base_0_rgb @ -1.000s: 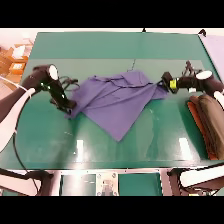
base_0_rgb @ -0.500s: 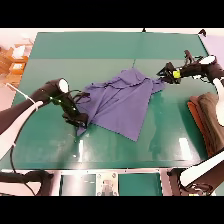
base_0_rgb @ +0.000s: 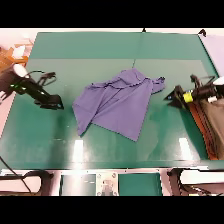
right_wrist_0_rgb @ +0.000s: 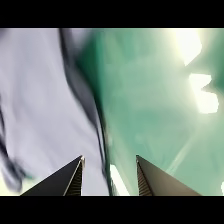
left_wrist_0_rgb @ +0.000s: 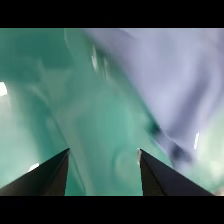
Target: Fold the shirts.
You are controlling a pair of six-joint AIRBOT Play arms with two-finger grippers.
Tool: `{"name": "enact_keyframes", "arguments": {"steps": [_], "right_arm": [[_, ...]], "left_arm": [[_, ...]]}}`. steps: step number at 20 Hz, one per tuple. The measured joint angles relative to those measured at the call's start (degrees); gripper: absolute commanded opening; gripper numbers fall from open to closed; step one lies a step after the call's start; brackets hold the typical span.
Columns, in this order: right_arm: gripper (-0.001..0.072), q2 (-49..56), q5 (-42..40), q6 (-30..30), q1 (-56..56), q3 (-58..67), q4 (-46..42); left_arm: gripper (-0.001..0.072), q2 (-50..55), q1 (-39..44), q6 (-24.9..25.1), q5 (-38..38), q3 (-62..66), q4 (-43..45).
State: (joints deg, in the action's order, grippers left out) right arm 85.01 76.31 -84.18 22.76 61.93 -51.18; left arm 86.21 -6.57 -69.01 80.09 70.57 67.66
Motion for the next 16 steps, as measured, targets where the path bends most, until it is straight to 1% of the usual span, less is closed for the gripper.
{"name": "enact_keyframes", "arguments": {"steps": [2, 4, 7, 10, 12, 14, 15, 16], "right_arm": [[0.0363, -7.3, -1.49, 0.83, -0.92, -10.84, -0.15], [0.0364, -14.01, -3.5, 1.27, -3.13, -20.98, 0.61], [0.0364, -20.76, -7.32, 1.7, -8.85, -33.4, 3.96], [0.0364, -23.32, -12.26, 1.86, -16.83, -40.76, 8.11], [0.0364, -24.09, -15.37, 1.88, -22.23, -43.12, 11.69], [0.0365, -24.5, -18.23, 1.86, -26.05, -44.37, 14.64], [0.0365, -24.61, -19.52, 1.86, -27.32, -44.76, 15.98], [0.0364, -24.72, -20.5, 1.86, -28.2, -45.0, 16.81]], "left_arm": [[0.0497, 2.43, -3.23, 3.02, -2.84, 0.13, -4.15], [0.0497, 6.03, -4.79, 6.08, -5.09, 0.15, -9.11], [0.0497, 10.69, -5.95, 10.29, -8.24, 0.2, -17.53], [0.0497, 14.29, -5.22, 13.84, -9.79, 0.24, -25.14], [0.0497, 16.37, -3.43, 15.21, -9.86, 0.63, -28.65], [0.0494, 17.94, -1.38, 16.0, -10.16, 1.33, -30.29], [0.0379, 18.4, -0.46, 16.31, -10.51, 1.68, -30.53], [0.0138, 18.82, 0.39, 16.44, -11.34, 1.97, -30.32]]}}
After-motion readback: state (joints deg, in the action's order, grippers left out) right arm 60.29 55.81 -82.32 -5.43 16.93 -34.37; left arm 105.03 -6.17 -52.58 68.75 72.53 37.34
